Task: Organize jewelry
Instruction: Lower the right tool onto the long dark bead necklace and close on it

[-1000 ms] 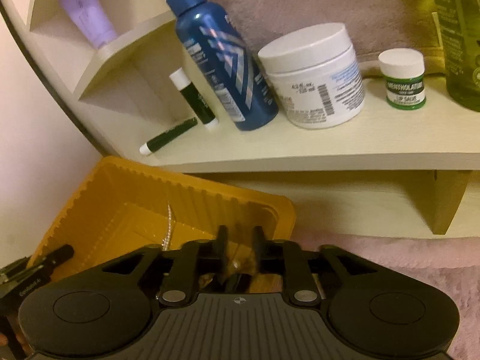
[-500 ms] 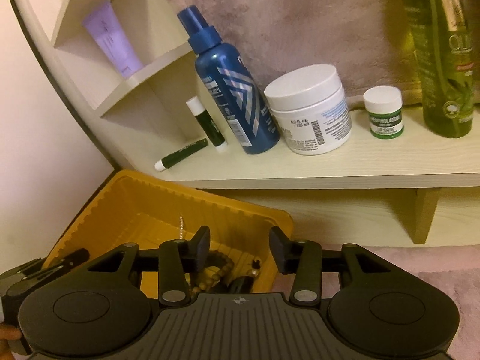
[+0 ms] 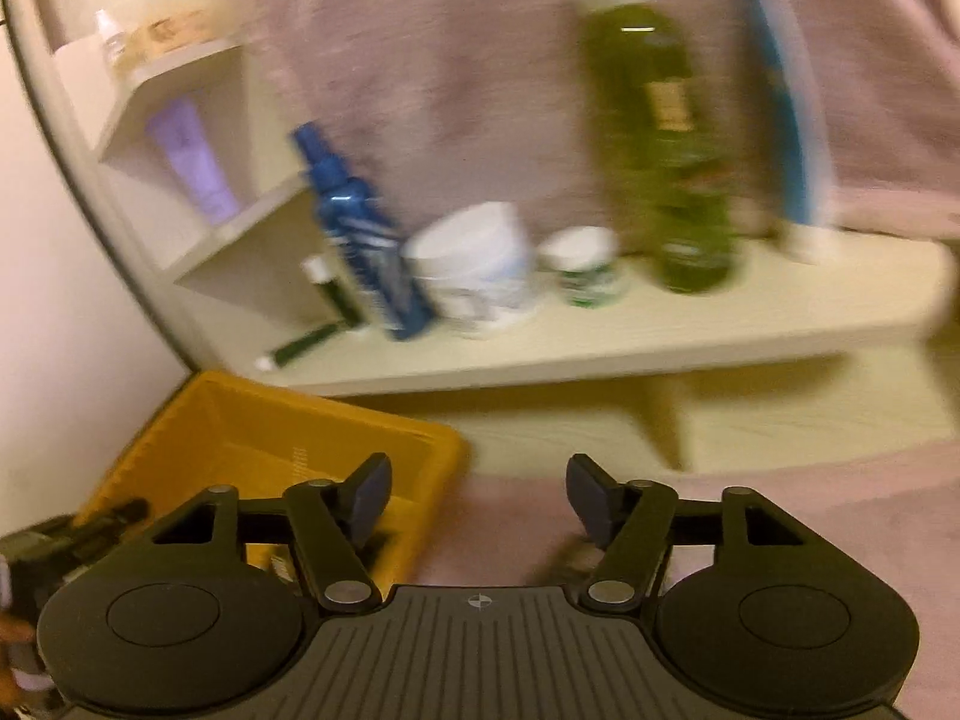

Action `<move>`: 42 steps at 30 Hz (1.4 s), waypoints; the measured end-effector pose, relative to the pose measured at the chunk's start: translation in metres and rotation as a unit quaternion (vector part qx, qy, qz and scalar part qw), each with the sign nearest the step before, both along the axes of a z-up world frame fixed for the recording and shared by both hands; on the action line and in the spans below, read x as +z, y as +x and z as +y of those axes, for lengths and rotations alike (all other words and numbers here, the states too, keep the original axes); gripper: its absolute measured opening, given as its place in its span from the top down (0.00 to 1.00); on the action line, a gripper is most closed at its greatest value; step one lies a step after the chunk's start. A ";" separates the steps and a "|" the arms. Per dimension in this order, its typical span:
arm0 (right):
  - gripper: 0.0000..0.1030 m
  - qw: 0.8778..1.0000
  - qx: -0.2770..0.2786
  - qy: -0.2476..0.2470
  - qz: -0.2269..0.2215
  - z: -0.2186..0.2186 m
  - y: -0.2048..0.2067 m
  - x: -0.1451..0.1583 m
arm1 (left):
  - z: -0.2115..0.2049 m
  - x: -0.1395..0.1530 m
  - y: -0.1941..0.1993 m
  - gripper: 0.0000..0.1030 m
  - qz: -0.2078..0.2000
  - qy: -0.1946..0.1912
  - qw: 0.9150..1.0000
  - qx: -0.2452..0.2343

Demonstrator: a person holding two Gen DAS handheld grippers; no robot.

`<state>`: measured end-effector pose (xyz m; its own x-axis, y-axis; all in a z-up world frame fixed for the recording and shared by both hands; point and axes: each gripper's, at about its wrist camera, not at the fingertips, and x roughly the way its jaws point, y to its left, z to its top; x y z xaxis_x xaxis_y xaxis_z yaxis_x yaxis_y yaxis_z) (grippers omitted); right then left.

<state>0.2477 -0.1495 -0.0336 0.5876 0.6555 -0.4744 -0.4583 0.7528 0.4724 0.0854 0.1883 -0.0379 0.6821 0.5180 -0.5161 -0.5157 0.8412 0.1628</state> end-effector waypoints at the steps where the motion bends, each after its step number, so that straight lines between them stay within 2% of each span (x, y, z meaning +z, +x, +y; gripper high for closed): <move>1: 0.35 1.000 -0.009 -0.002 0.007 -0.011 -0.002 -0.004 | 0.000 0.000 0.000 0.81 0.000 0.001 1.000 0.000; 7: 0.33 0.997 -0.067 -0.007 0.038 -0.063 -0.020 -0.025 | 0.000 0.000 -0.001 0.81 -0.001 0.000 1.000 0.000; 13: 0.33 0.994 -0.091 -0.007 0.056 -0.089 -0.041 -0.041 | 0.000 -0.001 -0.001 0.81 0.000 0.003 1.000 0.001; 17: 0.33 0.994 -0.087 -0.018 0.056 -0.086 -0.051 -0.048 | 0.001 -0.001 -0.001 0.80 0.000 0.002 1.000 0.002; 25: 0.32 0.997 -0.043 -0.041 0.059 -0.061 -0.055 -0.058 | 0.000 -0.001 0.000 0.80 0.000 0.002 1.000 0.002; 42: 0.22 0.996 -0.002 -0.083 0.044 -0.019 -0.036 -0.066 | 0.001 -0.001 -0.001 0.80 0.000 0.001 1.000 0.002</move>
